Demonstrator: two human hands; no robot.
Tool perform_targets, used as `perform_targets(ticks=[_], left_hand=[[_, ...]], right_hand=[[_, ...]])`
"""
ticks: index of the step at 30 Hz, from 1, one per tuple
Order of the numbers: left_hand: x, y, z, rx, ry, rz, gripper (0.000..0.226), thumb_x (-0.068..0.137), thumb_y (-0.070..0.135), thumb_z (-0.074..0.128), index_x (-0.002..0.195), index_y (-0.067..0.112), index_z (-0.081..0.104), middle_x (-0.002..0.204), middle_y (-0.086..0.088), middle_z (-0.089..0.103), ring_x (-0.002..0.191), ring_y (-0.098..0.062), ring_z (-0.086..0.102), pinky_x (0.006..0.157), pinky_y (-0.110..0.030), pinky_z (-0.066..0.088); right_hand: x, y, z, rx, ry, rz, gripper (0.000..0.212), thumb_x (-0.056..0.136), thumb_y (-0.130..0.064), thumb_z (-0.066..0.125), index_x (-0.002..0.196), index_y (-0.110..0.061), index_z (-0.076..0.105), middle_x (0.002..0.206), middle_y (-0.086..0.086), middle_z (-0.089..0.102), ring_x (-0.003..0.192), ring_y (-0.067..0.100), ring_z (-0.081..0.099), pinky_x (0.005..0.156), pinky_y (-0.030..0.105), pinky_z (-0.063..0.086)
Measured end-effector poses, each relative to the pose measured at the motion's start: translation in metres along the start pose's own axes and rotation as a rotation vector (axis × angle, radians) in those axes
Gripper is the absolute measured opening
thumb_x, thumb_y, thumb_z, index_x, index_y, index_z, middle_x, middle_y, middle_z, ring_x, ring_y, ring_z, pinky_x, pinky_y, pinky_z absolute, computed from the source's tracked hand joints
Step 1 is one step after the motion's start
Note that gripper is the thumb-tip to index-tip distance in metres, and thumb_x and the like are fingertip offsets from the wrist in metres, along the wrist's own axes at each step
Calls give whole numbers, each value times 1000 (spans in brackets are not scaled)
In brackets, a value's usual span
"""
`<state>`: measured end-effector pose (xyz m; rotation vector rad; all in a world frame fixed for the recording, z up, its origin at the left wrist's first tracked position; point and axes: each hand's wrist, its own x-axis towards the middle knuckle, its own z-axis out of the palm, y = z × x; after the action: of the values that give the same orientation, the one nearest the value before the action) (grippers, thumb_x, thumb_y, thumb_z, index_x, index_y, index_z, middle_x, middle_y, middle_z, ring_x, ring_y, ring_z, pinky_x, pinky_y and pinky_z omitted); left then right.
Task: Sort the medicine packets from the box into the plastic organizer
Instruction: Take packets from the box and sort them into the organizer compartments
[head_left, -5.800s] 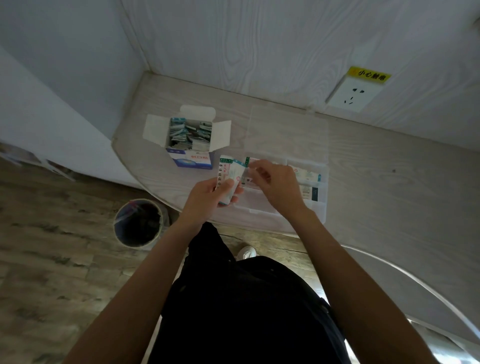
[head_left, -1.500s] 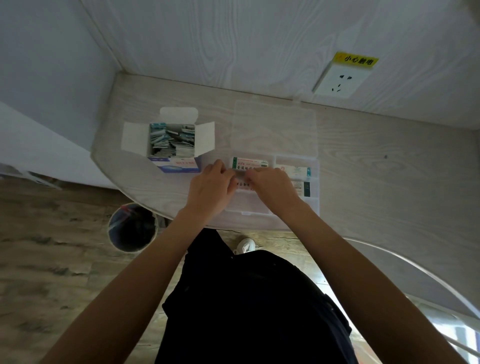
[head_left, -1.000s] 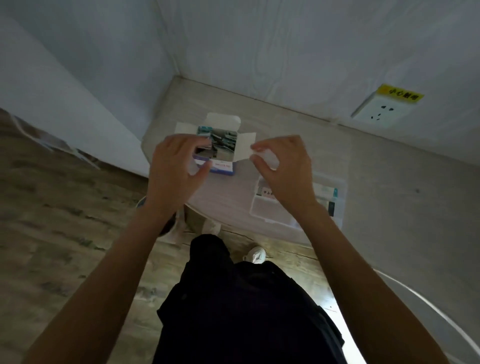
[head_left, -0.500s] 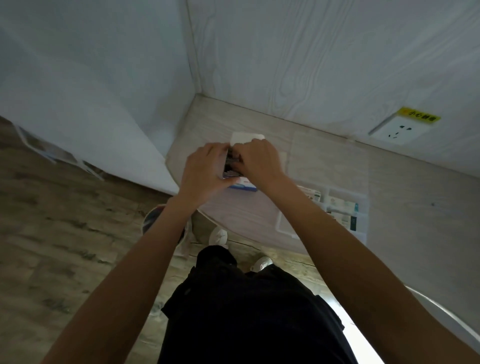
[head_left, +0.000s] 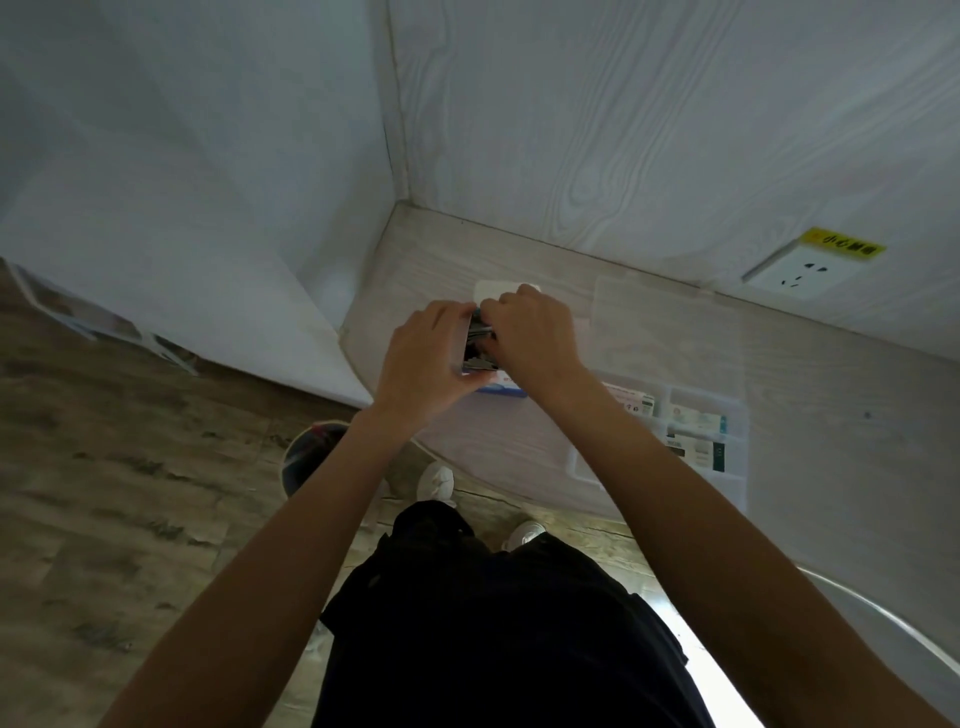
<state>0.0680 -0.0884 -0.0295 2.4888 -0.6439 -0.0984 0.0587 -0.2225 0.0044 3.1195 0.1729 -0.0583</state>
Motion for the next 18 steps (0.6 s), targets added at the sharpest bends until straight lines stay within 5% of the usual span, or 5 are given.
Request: perform_targets(ticks=[3, 6, 10, 15, 18], left_hand=[[-1, 3, -3, 18, 22, 16, 70, 63, 38, 82, 120, 8, 54, 117, -11, 58, 98, -28, 58, 81, -40, 47], [0, 0, -2, 48, 22, 18, 72, 63, 42, 81, 121, 10, 54, 116, -9, 58, 97, -27, 58, 79, -39, 45], [1, -2, 1, 42, 4, -9, 73, 63, 47, 79, 122, 14, 51, 117, -4, 55, 99, -21, 54, 81, -32, 41], [-8, 4, 3, 63, 39, -10, 72, 60, 45, 81, 117, 9, 54, 112, -9, 58, 94, -26, 57, 76, -35, 45], [-9, 8, 2, 57, 20, -41, 73, 63, 46, 80, 121, 11, 52, 116, -8, 56, 99, -23, 55, 81, -34, 44]], right_hand=[[0, -5, 2, -9, -18, -5, 8, 73, -28, 75, 78, -23, 71, 67, -4, 63, 64, 13, 59, 49, 22, 28], [-1, 10, 6, 308, -37, 78, 20, 91, -20, 54, 99, -20, 72, 91, 1, 65, 85, 20, 59, 62, 28, 37], [-12, 25, 0, 584, 121, 135, 19, 89, -16, 58, 98, -21, 73, 92, 1, 67, 85, 20, 57, 70, 31, 42], [-18, 17, 6, 433, 7, 51, 27, 80, -39, 66, 99, -19, 67, 87, 1, 63, 86, 20, 52, 68, 29, 35], [-14, 12, 12, 380, 98, -37, 16, 84, -29, 64, 86, -13, 67, 79, 6, 63, 76, 25, 54, 64, 30, 34]])
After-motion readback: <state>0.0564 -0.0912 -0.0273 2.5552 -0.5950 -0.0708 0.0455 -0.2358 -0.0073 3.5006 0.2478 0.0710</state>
